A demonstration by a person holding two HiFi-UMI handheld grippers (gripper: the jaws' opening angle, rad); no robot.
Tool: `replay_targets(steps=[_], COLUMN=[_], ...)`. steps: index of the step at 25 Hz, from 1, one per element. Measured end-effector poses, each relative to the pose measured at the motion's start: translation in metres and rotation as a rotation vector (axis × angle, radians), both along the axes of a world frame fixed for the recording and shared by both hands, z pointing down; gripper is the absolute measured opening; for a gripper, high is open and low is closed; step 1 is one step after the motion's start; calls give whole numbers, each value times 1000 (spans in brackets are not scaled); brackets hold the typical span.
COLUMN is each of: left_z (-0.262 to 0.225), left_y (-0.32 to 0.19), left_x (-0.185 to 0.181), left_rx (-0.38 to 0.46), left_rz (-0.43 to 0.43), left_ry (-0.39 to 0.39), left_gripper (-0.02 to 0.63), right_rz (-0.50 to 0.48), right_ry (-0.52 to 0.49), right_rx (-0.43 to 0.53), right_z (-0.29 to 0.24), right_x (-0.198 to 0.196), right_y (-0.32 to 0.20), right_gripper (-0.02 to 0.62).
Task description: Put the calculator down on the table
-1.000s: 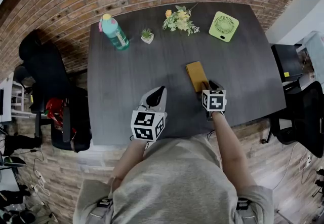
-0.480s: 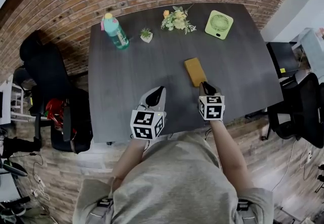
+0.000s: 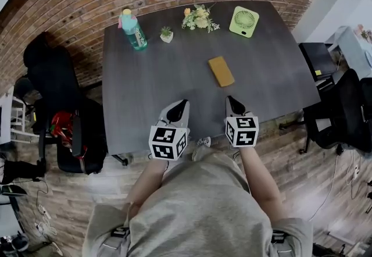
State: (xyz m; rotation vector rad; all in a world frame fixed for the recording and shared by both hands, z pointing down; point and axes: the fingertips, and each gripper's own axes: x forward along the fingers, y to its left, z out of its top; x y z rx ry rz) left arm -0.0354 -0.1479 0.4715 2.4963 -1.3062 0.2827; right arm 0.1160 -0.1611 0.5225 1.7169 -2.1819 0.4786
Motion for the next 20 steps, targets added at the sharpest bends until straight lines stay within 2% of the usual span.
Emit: replay_targets(steps=[20], left_z=[12], left_y=[146], left_x=[-33], left_rx=[7], left_rz=[23], left_ry=[1], left_gripper=[17], right_rz=[-1], right_ry=[-24], right_rx=[103], right_z=[-30], right_x=[-48], right_y=[160], right_gripper=[3])
